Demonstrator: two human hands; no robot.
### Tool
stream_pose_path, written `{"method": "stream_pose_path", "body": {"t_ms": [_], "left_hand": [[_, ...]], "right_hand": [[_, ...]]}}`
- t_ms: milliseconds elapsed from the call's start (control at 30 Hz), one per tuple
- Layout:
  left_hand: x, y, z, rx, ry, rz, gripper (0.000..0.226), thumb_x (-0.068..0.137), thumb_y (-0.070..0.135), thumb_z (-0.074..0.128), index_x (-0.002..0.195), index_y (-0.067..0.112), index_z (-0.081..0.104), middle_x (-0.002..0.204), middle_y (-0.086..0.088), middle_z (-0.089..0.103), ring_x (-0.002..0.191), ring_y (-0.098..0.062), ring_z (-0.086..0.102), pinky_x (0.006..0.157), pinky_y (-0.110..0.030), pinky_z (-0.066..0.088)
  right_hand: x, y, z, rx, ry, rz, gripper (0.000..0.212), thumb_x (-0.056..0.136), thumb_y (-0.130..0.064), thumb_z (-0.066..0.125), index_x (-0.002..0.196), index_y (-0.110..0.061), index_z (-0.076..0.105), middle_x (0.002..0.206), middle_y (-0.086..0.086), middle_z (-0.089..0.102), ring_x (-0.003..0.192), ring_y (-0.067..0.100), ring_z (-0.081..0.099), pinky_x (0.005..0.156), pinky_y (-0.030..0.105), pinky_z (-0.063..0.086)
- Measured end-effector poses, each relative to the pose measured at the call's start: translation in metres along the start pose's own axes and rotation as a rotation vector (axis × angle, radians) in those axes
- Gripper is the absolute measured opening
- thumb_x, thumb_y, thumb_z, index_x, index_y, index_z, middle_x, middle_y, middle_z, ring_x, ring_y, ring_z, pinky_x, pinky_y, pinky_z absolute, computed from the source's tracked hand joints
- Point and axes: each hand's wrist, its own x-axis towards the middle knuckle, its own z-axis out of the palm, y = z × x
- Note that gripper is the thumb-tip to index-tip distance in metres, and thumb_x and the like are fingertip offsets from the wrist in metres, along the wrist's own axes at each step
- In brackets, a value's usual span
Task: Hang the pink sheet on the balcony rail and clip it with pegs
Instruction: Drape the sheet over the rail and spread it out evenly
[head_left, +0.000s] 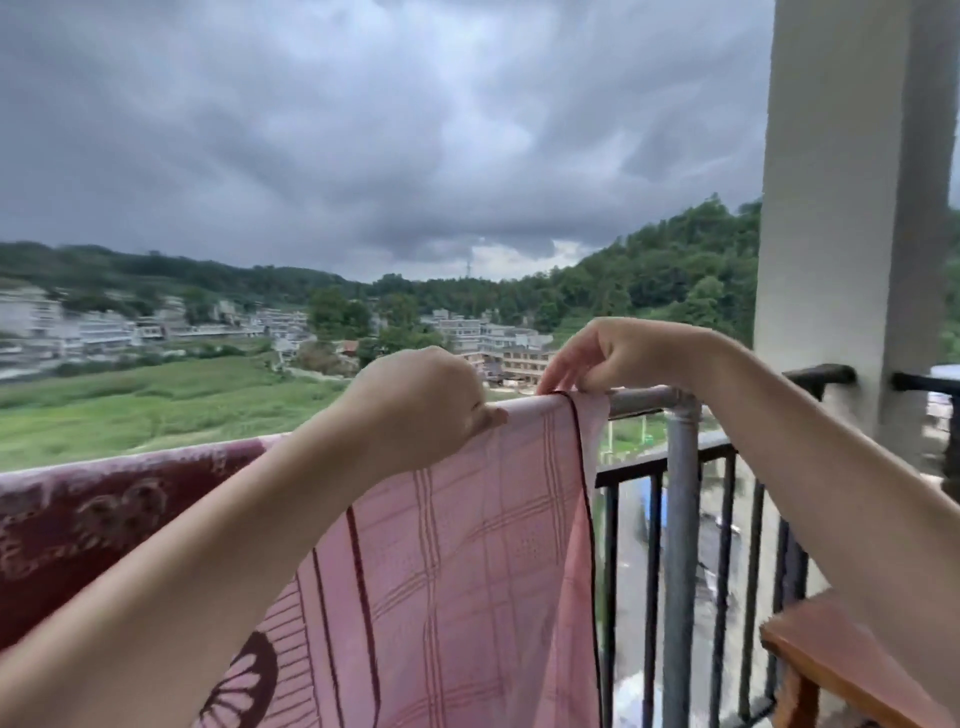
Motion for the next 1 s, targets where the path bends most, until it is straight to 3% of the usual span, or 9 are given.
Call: {"method": "stream_pose_path", "body": {"t_ms": [67, 200, 300, 400, 500, 633, 733, 833, 1000], "left_hand": [[0.014, 0.008, 0.003, -0.102, 0.015, -0.032, 0.046, 0.092, 0.039, 0.042, 0.075, 0.000, 0.059, 0.066, -0.006, 0.052, 0.062, -0.020, 0.048, 0.062, -0.030, 0.043], [0.034, 0.033, 0.008, -0.261, 0.048, -0.167, 0.044, 0.088, 0.037, 0.051, 0.086, -0.004, 0.068, 0.074, -0.023, 0.065, 0.052, -0.015, 0.041, 0.048, -0.023, 0.027], [0.038, 0.054, 0.013, -0.322, 0.124, -0.311, 0.057, 0.076, 0.051, 0.051, 0.088, -0.002, 0.070, 0.080, -0.021, 0.070, 0.063, -0.029, 0.057, 0.055, -0.023, 0.039], [0.032, 0.077, 0.024, -0.309, 0.438, -0.504, 0.038, 0.074, 0.038, 0.064, 0.088, 0.004, 0.073, 0.088, -0.001, 0.067, 0.082, -0.019, 0.064, 0.079, -0.032, 0.054], [0.023, 0.100, 0.041, -0.042, 0.760, -0.634, 0.016, 0.073, 0.022, 0.072, 0.073, 0.005, 0.072, 0.073, 0.005, 0.055, 0.072, -0.015, 0.055, 0.070, -0.038, 0.051], [0.020, 0.130, 0.057, -0.019, 0.542, -0.691, 0.039, 0.072, 0.044, 0.062, 0.079, 0.008, 0.071, 0.075, -0.004, 0.068, 0.069, -0.012, 0.056, 0.067, -0.028, 0.044], [0.034, 0.149, 0.065, -0.031, 0.398, -0.805, 0.022, 0.084, 0.026, 0.058, 0.095, 0.009, 0.068, 0.096, -0.009, 0.067, 0.091, -0.024, 0.059, 0.074, -0.026, 0.042], [0.049, 0.168, 0.062, -0.187, 0.459, -0.963, 0.017, 0.093, 0.020, 0.042, 0.090, 0.012, 0.056, 0.085, -0.001, 0.063, 0.075, -0.018, 0.055, 0.060, -0.027, 0.040], [0.062, 0.177, 0.059, -0.241, 0.663, -1.240, 0.025, 0.096, 0.012, 0.032, 0.071, 0.017, 0.036, 0.064, 0.004, 0.038, 0.057, -0.015, 0.036, 0.045, -0.023, 0.026]], "right_hand": [[0.012, 0.012, -0.003, 0.055, -0.071, -0.090, 0.039, 0.065, 0.000, 0.042, 0.077, -0.027, 0.068, 0.058, -0.020, 0.066, 0.060, 0.007, 0.052, 0.054, 0.014, 0.038], [0.027, 0.030, -0.010, 0.048, -0.220, -0.307, 0.021, 0.073, -0.001, 0.049, 0.076, -0.017, 0.062, 0.060, -0.013, 0.061, 0.058, 0.000, 0.051, 0.055, 0.010, 0.039], [0.040, 0.038, -0.018, -0.103, -0.241, -0.491, 0.025, 0.082, 0.001, 0.050, 0.071, -0.021, 0.058, 0.068, -0.008, 0.056, 0.066, 0.006, 0.050, 0.067, 0.025, 0.043], [0.048, 0.044, -0.020, -0.196, -0.223, -0.629, 0.030, 0.085, -0.006, 0.050, 0.070, -0.033, 0.053, 0.077, -0.011, 0.057, 0.084, 0.015, 0.056, 0.086, 0.037, 0.046], [0.051, 0.054, -0.018, -0.154, -0.225, -0.734, 0.022, 0.086, -0.005, 0.049, 0.078, -0.025, 0.055, 0.076, -0.013, 0.056, 0.084, 0.013, 0.053, 0.082, 0.030, 0.043], [0.049, 0.061, -0.017, -0.080, -0.159, -0.856, 0.017, 0.085, 0.001, 0.049, 0.094, -0.006, 0.061, 0.098, 0.007, 0.064, 0.093, 0.015, 0.054, 0.082, 0.021, 0.042], [0.045, 0.066, -0.021, 0.055, -0.174, -0.888, 0.017, 0.084, 0.006, 0.049, 0.091, -0.003, 0.062, 0.087, -0.001, 0.061, 0.090, 0.012, 0.054, 0.076, 0.011, 0.041], [0.047, 0.068, -0.023, 0.039, -0.130, -0.977, 0.024, 0.084, 0.002, 0.049, 0.075, -0.019, 0.055, 0.075, -0.009, 0.055, 0.082, 0.015, 0.051, 0.077, 0.026, 0.041], [0.045, 0.069, -0.025, -0.232, -0.180, -1.035, 0.029, 0.084, 0.004, 0.034, 0.067, -0.018, 0.039, 0.068, -0.005, 0.038, 0.063, 0.012, 0.034, 0.054, 0.024, 0.027]]}}
